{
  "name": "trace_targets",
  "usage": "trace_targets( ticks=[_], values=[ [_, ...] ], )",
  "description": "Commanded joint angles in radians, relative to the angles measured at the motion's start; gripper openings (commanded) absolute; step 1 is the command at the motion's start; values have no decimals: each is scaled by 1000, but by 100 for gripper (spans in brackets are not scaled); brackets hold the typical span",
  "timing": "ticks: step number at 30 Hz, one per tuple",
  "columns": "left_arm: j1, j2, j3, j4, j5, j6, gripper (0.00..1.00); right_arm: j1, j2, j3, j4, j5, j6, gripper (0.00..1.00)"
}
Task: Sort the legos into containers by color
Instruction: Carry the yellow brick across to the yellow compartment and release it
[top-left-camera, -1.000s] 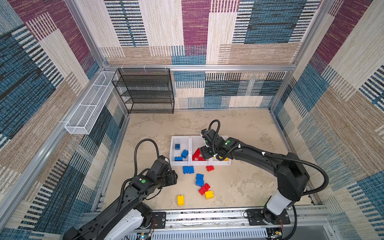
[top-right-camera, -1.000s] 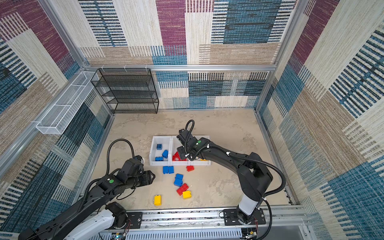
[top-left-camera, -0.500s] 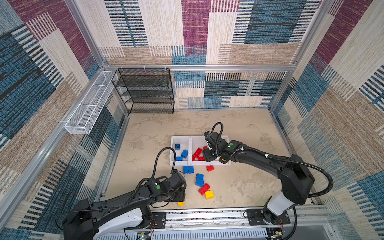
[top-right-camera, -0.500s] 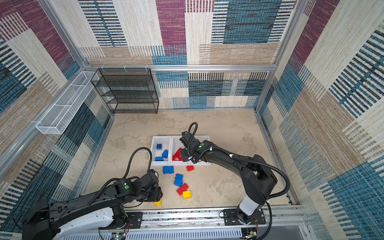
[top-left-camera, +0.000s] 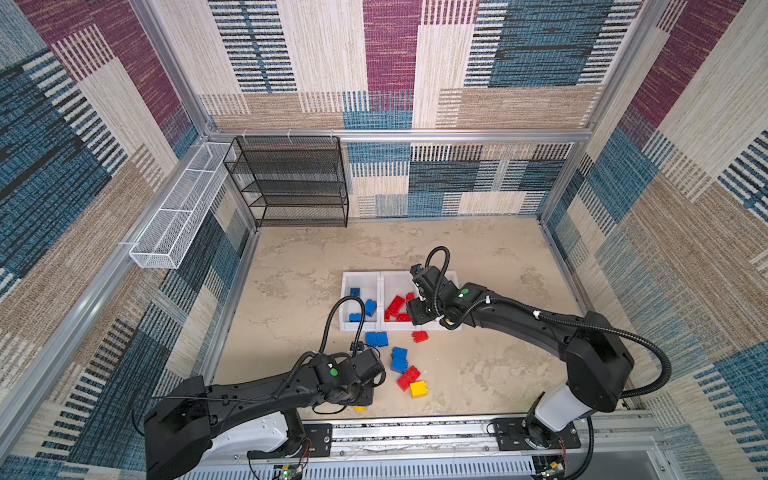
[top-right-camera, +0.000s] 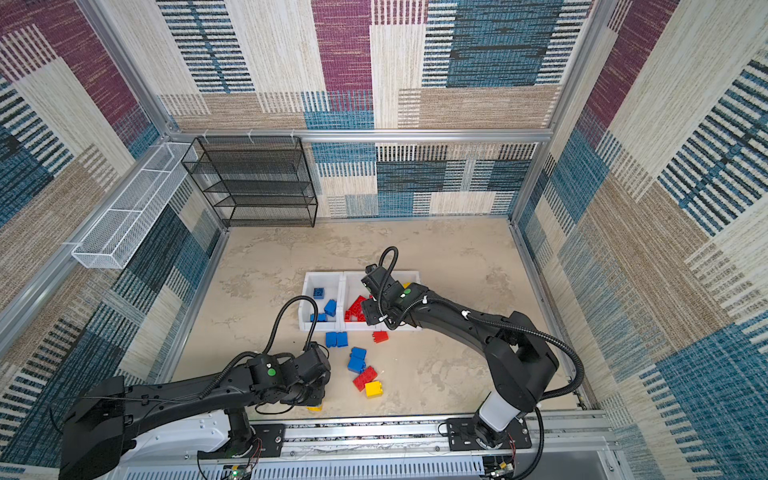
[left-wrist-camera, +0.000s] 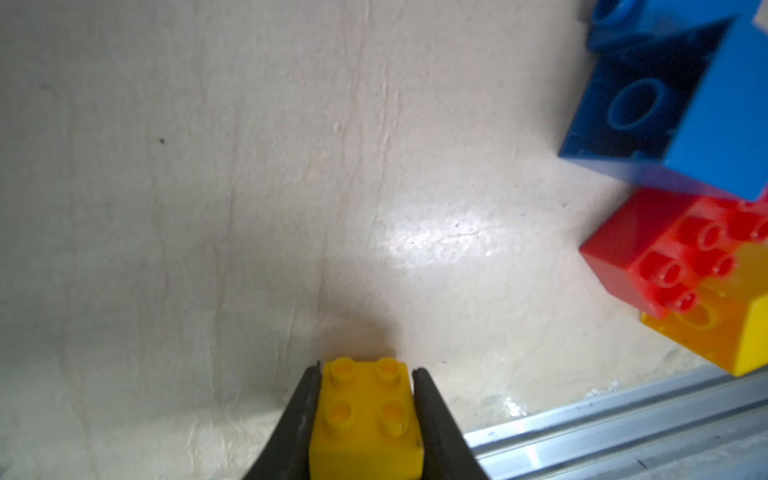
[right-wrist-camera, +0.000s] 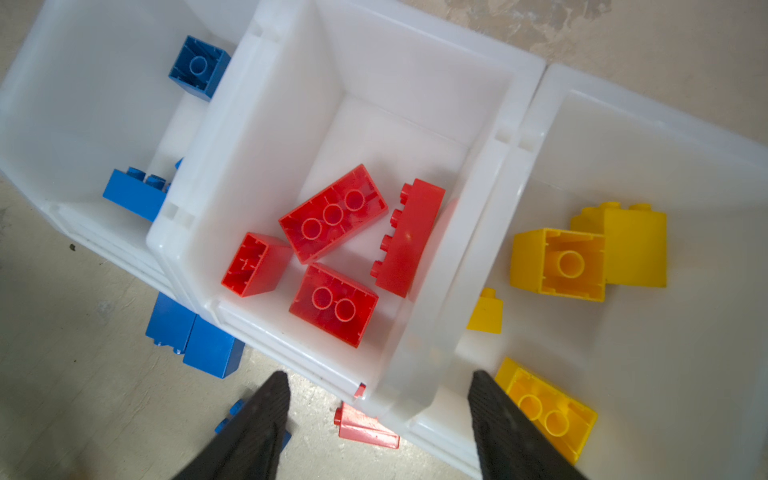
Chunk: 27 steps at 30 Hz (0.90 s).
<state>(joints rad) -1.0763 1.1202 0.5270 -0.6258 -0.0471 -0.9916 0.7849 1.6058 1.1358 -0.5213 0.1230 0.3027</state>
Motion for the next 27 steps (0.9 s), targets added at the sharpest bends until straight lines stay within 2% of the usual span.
trace_targets(
  ticks=[1, 7, 12, 19, 27],
  values=[
    [-2, 4, 2, 21, -5, 0, 28, -1, -12, -4, 18, 0, 11, 71],
    [6, -2, 58, 54, -37, 73, 27, -12, -53, 1, 7, 7, 13, 71],
    [84, 56, 203, 100, -31, 229, 26, -97, -213, -19, 12, -8, 31, 70],
    [208, 326, 508, 174, 79, 434, 26, -221, -444, -90, -31, 57, 53, 70],
    [221, 689, 927, 125, 128, 571, 26, -258, -587, -193, -90, 63, 117, 71]
  ],
)
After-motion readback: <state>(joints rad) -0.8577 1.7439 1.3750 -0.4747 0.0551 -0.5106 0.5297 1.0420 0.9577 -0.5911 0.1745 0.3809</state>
